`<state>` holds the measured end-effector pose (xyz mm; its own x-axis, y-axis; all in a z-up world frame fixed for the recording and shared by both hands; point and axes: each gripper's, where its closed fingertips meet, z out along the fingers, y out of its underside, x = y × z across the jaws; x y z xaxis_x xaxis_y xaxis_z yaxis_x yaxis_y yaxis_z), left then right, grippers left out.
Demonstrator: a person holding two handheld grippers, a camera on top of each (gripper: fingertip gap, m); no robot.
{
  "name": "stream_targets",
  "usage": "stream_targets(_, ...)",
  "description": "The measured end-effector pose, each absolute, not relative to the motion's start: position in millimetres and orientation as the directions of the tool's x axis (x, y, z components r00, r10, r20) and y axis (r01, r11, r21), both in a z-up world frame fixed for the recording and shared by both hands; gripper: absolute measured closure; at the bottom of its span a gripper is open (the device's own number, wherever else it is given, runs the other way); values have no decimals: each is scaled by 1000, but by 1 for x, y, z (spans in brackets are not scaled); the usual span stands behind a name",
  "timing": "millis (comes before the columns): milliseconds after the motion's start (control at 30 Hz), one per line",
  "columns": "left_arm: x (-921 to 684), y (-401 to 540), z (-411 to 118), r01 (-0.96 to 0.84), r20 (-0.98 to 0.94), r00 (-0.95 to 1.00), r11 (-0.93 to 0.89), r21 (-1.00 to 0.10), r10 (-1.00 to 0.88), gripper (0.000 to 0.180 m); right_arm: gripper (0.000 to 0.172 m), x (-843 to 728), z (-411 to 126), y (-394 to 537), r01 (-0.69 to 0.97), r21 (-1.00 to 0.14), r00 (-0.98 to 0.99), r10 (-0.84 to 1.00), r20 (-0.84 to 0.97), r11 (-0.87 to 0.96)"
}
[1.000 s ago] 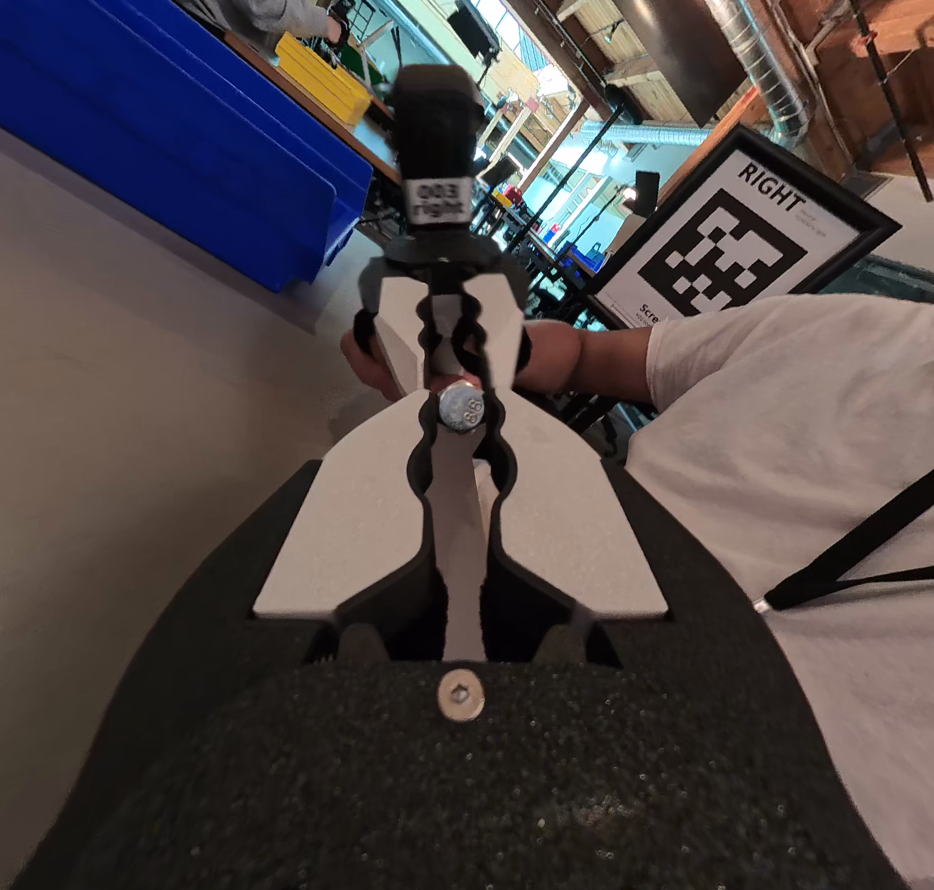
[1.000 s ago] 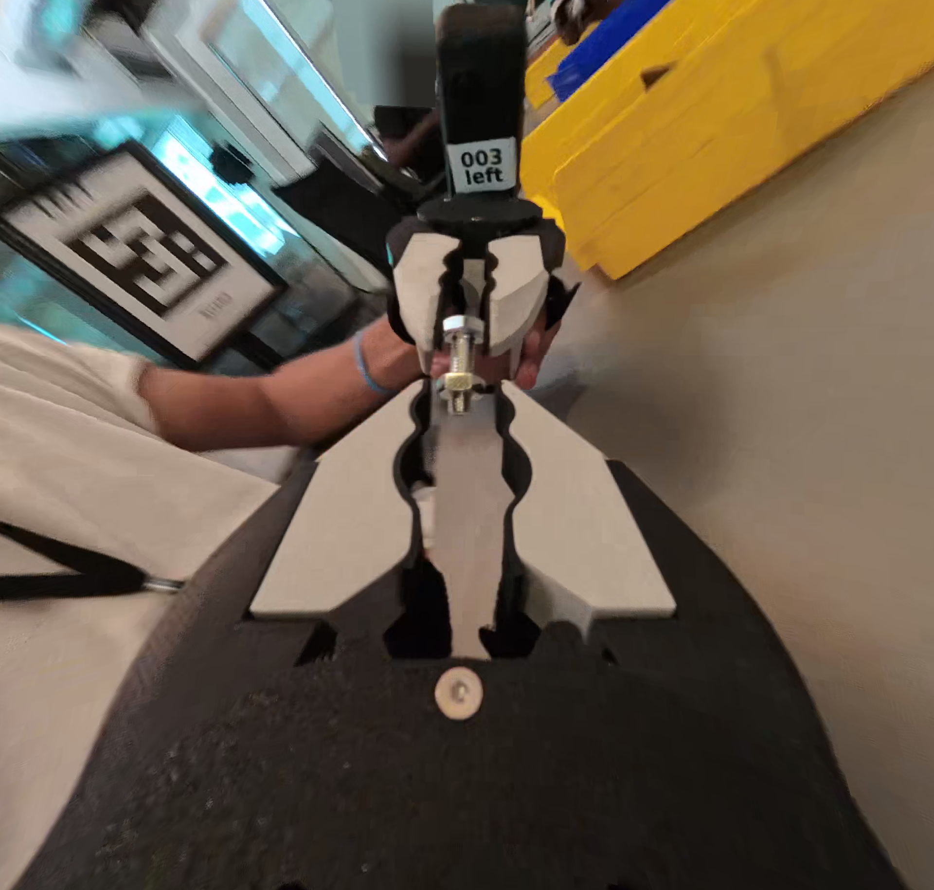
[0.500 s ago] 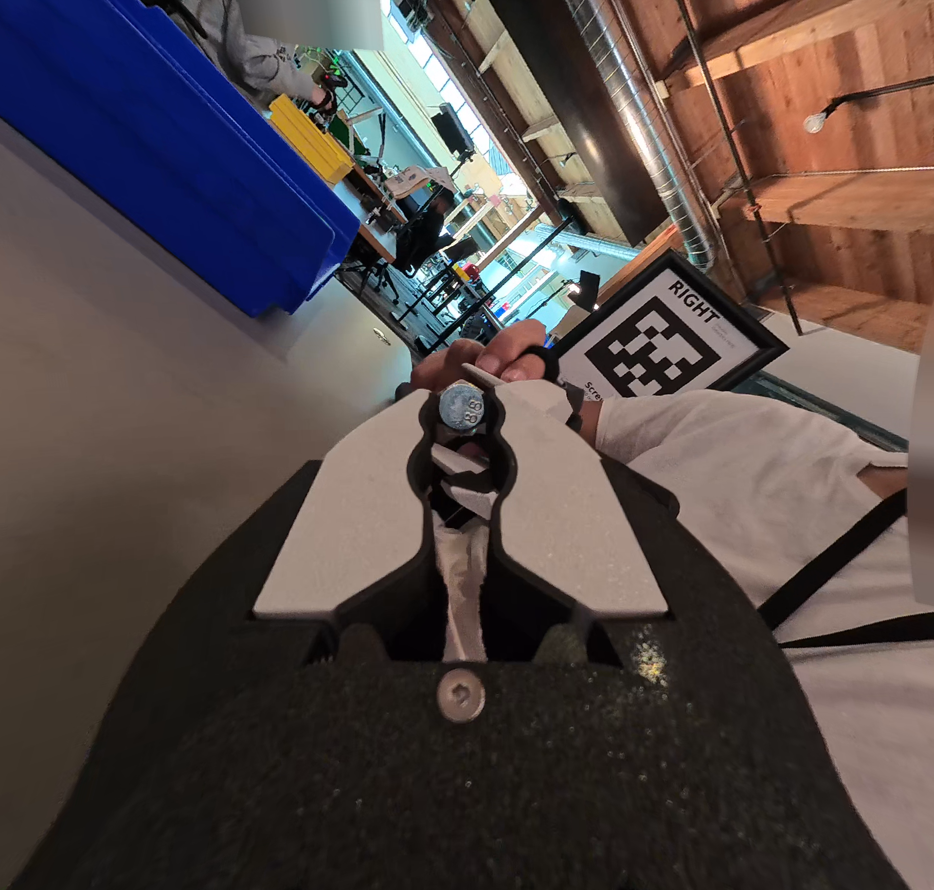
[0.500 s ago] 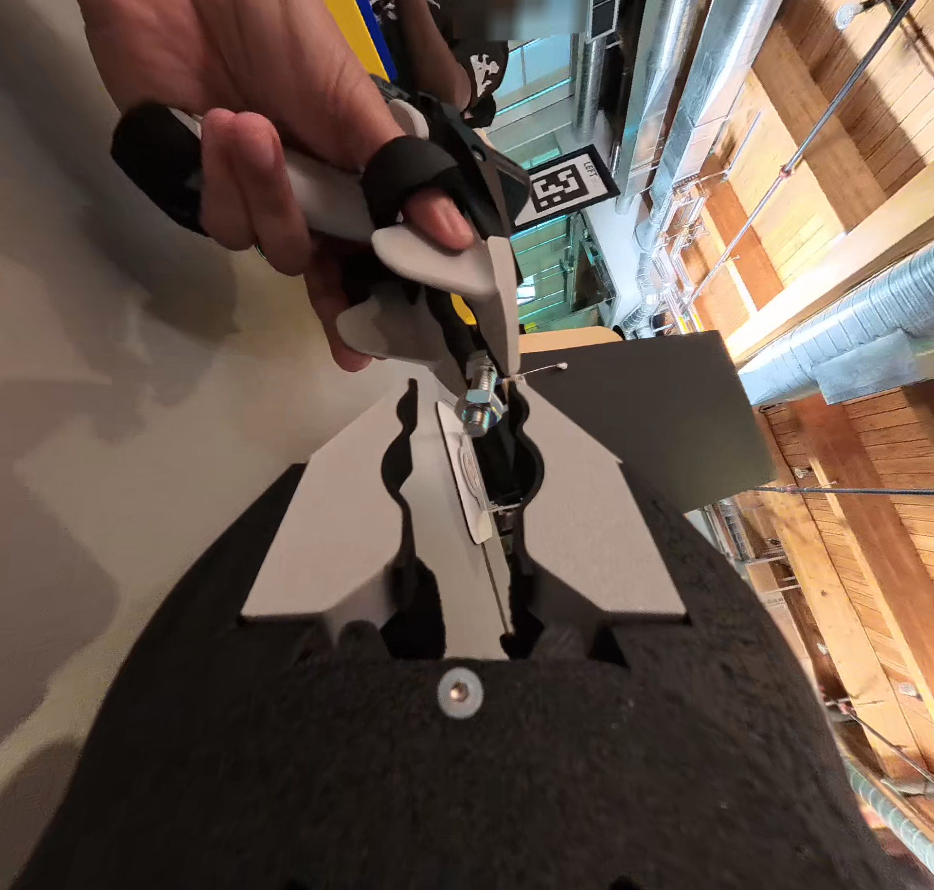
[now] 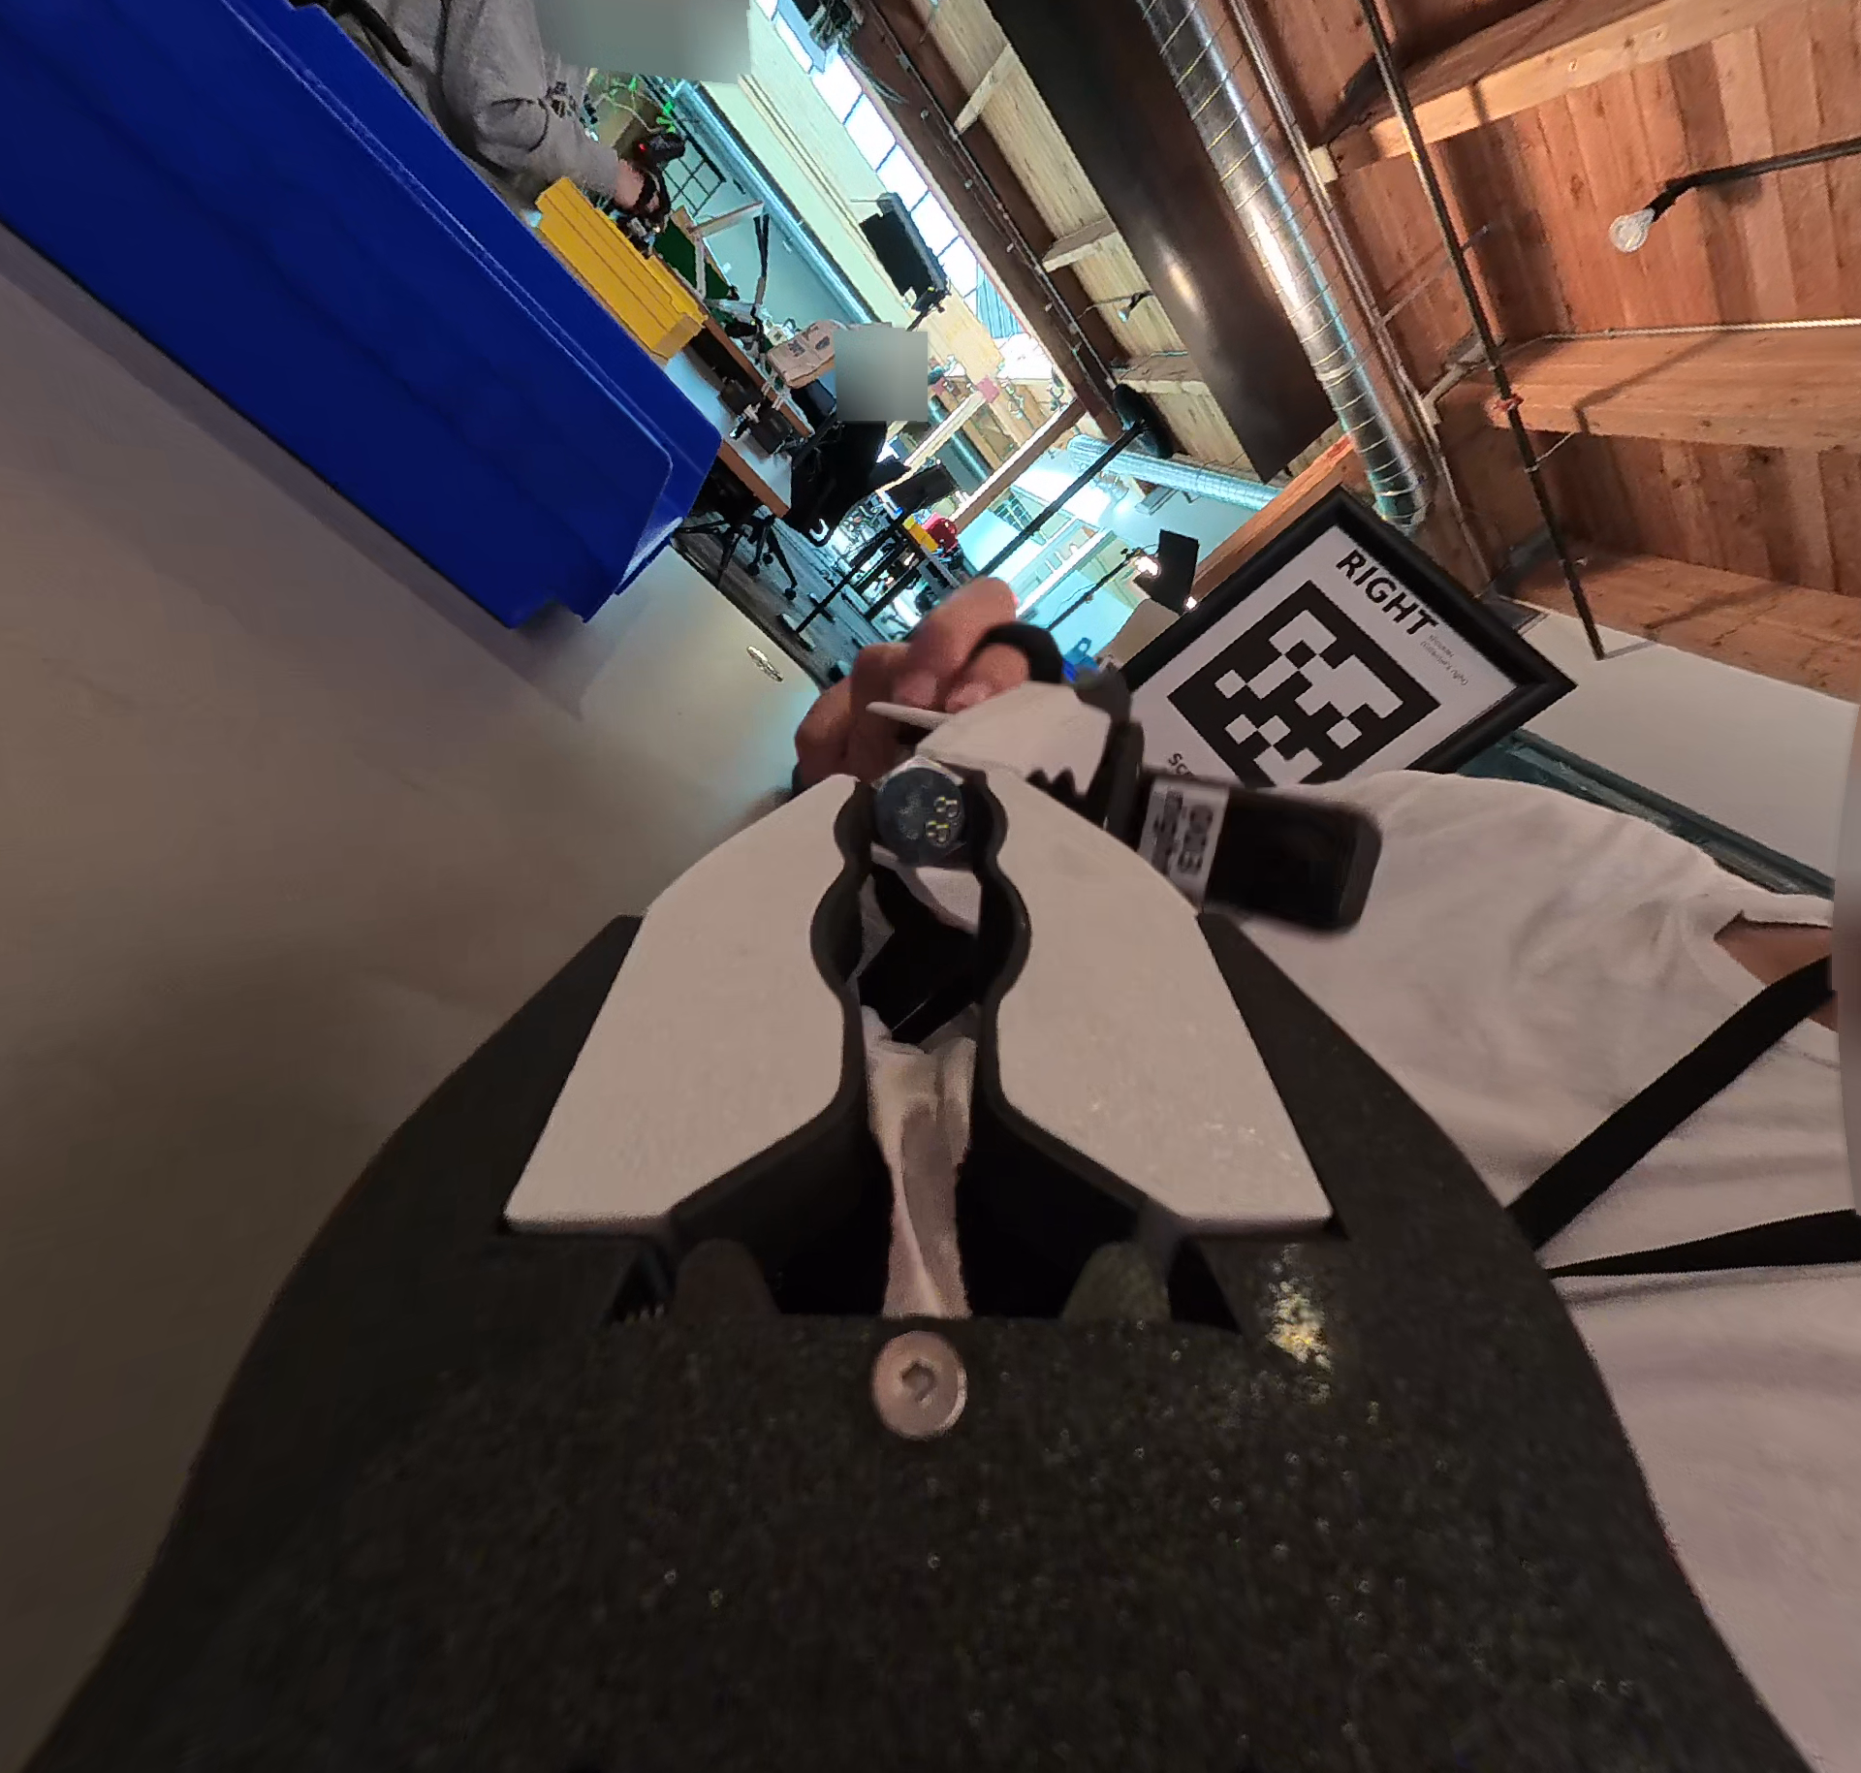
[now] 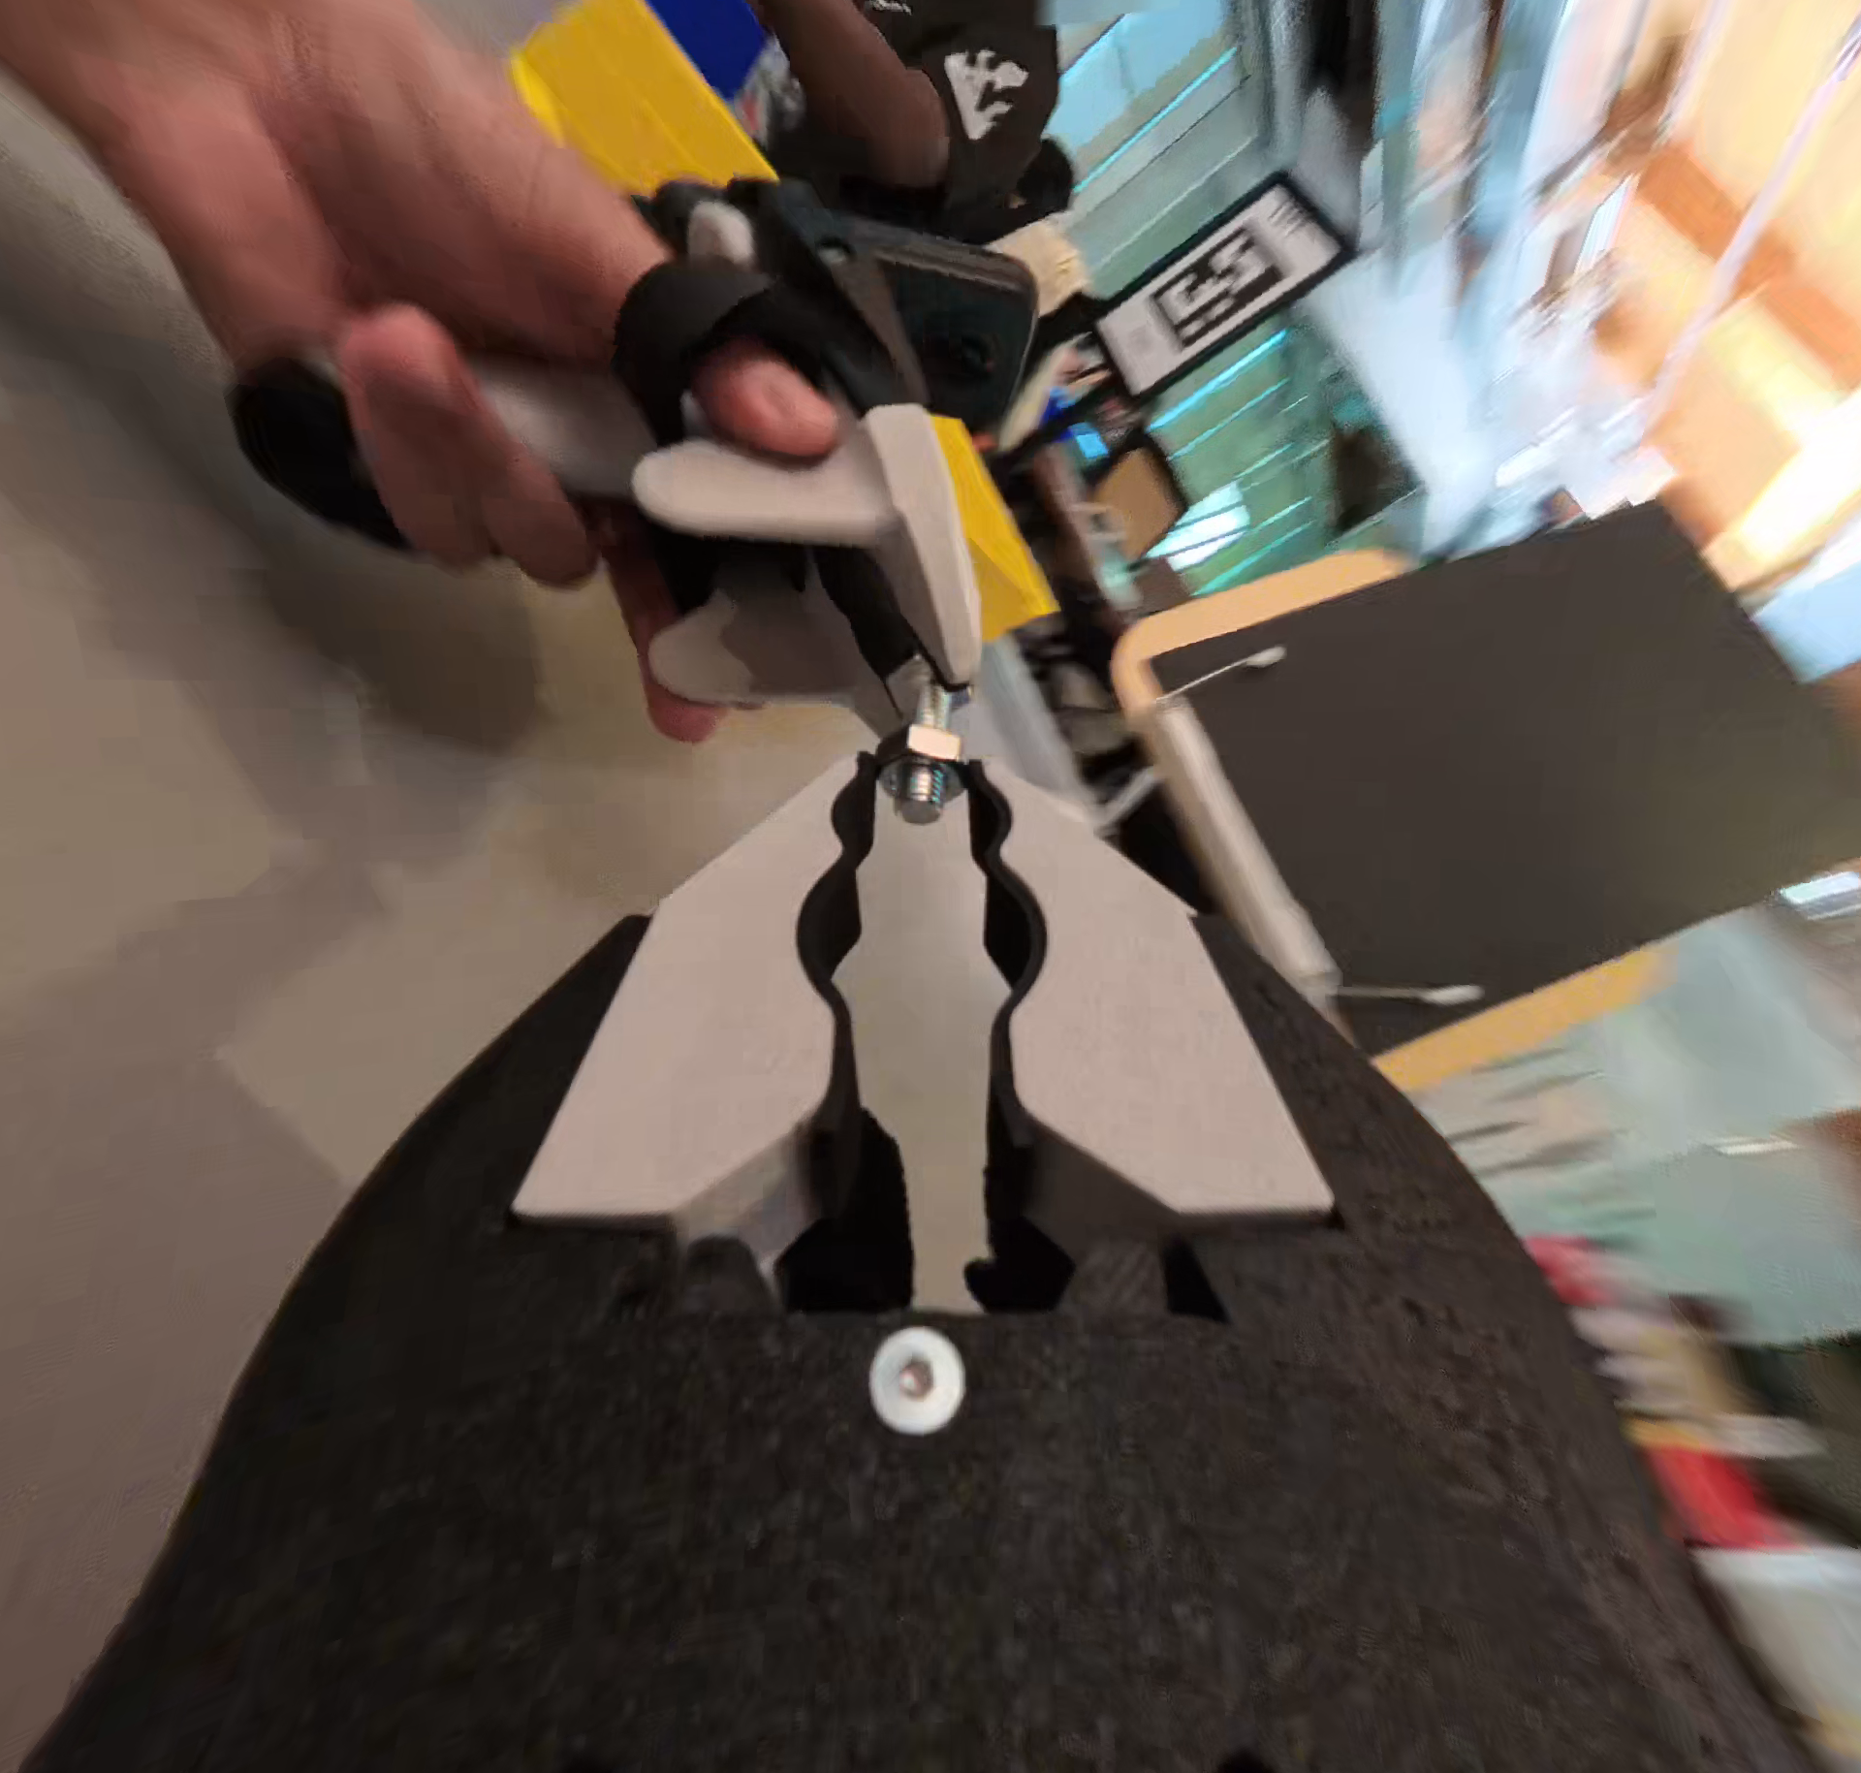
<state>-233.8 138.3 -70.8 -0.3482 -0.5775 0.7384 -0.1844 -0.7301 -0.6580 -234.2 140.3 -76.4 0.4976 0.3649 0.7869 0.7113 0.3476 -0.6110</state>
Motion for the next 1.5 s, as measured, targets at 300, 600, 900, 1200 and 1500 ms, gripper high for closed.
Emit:
stream_targets(300, -235, 131, -65, -168, 646, -362, -634, -755, -672, 163, 155, -234, -67, 136, -301, -734, 236, 698, -676, -609)
stream_targets(600, -233, 139, -69, -154, 686, -317, -678, -719, -655, 163, 123, -233, -84, 139, 110, -981, 582, 810, -68, -162)
stream_targets(900, -230, 145, -82, -193, 780, -288, -765, -615, -555, 164, 132, -229, -84, 138, 833, -352, 314, 159, 936, 428)
stream_targets(1200, -227, 140, -88, -238, 806, -287, -777, -583, -517, 163, 155, -233, -90, 143, 860, -279, 243, 136, 960, 428)
stream_targets(1500, -229, 134, -82, -234, 744, -307, -710, -664, -594, 163, 155, -232, -82, 139, 272, -961, 614, 761, 208, 43)
